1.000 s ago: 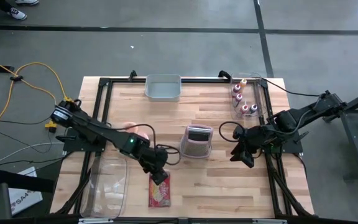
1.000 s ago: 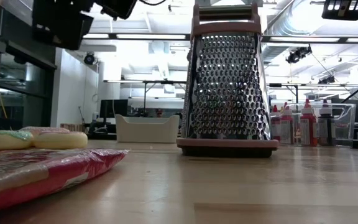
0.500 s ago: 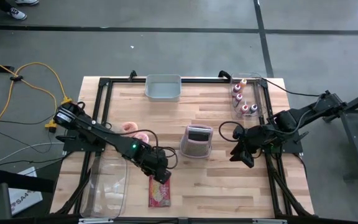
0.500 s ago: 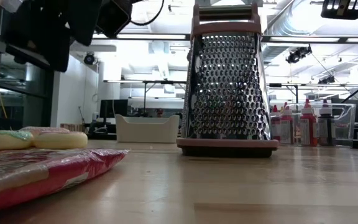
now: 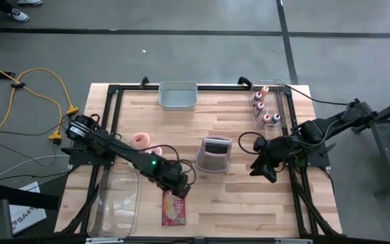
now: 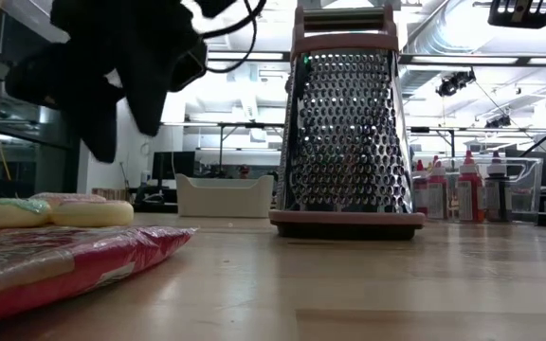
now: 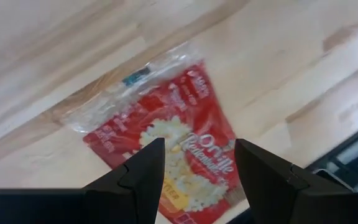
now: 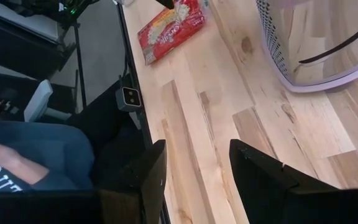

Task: Pick & Place Food Item
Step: Put the popcorn pack into the left transparent bin

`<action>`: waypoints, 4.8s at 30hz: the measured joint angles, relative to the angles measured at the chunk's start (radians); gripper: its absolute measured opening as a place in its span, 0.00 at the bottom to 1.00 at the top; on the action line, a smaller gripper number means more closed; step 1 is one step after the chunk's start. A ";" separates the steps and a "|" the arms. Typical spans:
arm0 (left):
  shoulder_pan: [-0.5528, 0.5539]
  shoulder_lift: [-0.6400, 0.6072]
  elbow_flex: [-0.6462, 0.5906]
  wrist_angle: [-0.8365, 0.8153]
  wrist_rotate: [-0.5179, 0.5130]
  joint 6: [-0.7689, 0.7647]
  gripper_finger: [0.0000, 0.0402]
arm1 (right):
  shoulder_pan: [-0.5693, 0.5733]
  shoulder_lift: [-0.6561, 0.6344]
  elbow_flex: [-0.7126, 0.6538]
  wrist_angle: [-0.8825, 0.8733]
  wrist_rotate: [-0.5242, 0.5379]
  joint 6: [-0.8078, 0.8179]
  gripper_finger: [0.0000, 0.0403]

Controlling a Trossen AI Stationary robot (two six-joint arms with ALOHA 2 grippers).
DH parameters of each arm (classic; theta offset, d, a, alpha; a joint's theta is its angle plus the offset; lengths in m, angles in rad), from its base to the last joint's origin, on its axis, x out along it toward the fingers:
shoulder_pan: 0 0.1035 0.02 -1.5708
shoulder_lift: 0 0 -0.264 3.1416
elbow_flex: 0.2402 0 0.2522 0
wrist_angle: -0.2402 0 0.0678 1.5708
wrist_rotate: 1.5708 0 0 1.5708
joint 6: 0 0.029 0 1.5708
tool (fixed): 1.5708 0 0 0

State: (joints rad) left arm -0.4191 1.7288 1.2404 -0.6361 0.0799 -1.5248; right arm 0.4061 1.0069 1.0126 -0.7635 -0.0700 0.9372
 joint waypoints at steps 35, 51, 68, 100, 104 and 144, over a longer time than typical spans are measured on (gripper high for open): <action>-0.073 0.020 0.000 -0.040 -0.057 -0.193 0.36 | 0.000 0.000 0.000 0.013 0.000 0.000 0.41; -0.106 0.030 0.184 -0.244 -0.139 -0.163 0.36 | 0.000 0.000 0.000 0.013 0.000 0.000 0.41; -0.160 0.170 0.257 -0.321 -0.121 -0.314 0.36 | 0.000 0.000 0.000 0.029 0.000 0.000 0.41; -0.195 0.251 0.256 -0.291 -0.076 -0.381 0.36 | 0.000 0.000 0.000 0.044 0.000 0.000 0.41; -0.195 0.261 0.256 -0.287 -0.058 -0.383 0.36 | 0.000 0.000 0.000 0.043 0.000 0.000 0.41; -0.192 0.288 0.256 -0.199 -0.159 -0.305 0.36 | 0.000 0.000 0.000 0.059 0.000 0.000 0.41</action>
State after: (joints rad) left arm -0.6106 2.0165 1.4967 -0.8353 -0.0792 -1.8300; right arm 0.4061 1.0073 1.0126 -0.7040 -0.0700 0.9375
